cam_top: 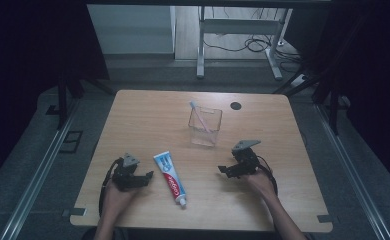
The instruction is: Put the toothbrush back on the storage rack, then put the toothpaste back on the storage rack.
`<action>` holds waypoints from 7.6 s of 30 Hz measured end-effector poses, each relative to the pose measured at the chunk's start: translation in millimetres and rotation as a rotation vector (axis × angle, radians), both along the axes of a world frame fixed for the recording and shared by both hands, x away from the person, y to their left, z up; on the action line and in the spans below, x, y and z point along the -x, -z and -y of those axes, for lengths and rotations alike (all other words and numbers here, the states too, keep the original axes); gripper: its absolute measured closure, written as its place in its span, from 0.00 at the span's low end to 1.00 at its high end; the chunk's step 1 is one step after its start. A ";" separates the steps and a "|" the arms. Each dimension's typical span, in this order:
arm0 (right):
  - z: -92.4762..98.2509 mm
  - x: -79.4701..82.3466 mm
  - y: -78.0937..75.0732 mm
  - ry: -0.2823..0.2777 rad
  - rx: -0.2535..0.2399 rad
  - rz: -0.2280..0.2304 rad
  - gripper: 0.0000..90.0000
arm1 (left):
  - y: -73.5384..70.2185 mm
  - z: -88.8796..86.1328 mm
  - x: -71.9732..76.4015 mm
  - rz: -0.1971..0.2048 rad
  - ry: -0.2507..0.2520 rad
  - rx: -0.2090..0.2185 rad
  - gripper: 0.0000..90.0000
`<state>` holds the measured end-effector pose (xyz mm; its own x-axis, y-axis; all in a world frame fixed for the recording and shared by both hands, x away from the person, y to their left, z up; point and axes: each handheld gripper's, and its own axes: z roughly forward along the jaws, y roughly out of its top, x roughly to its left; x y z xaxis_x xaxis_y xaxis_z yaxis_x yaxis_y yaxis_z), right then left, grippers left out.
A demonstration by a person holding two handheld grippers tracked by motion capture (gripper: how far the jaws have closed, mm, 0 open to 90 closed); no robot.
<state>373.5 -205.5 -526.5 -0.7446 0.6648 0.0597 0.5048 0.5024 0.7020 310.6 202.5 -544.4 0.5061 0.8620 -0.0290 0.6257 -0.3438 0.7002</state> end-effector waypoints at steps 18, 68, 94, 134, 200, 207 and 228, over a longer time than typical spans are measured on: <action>2.5 4.7 14.9 0.014 0.021 0.032 0.14 | -8.0 1.0 0.8 0.000 0.007 0.018 0.34; 4.4 8.2 17.6 0.024 0.018 0.062 0.14 | -46.9 123.5 17.6 -0.152 0.382 0.060 0.99; 4.4 8.2 17.6 0.024 0.018 0.062 0.14 | -36.0 111.7 32.0 -0.218 0.364 -0.087 0.96; 4.4 8.2 17.6 0.024 0.018 0.062 0.14 | -63.3 73.9 10.7 -0.180 0.273 -0.102 0.68; 4.4 8.2 17.6 0.024 0.018 0.062 0.14 | -48.3 74.0 -18.3 -0.252 0.284 -0.073 0.81; 4.5 8.1 17.6 0.023 0.018 0.062 0.14 | -57.1 75.8 -17.2 -0.219 0.288 -0.047 0.81; 4.4 8.2 17.6 0.024 0.017 0.062 0.14 | -82.1 82.6 -20.2 -0.136 0.282 0.002 0.81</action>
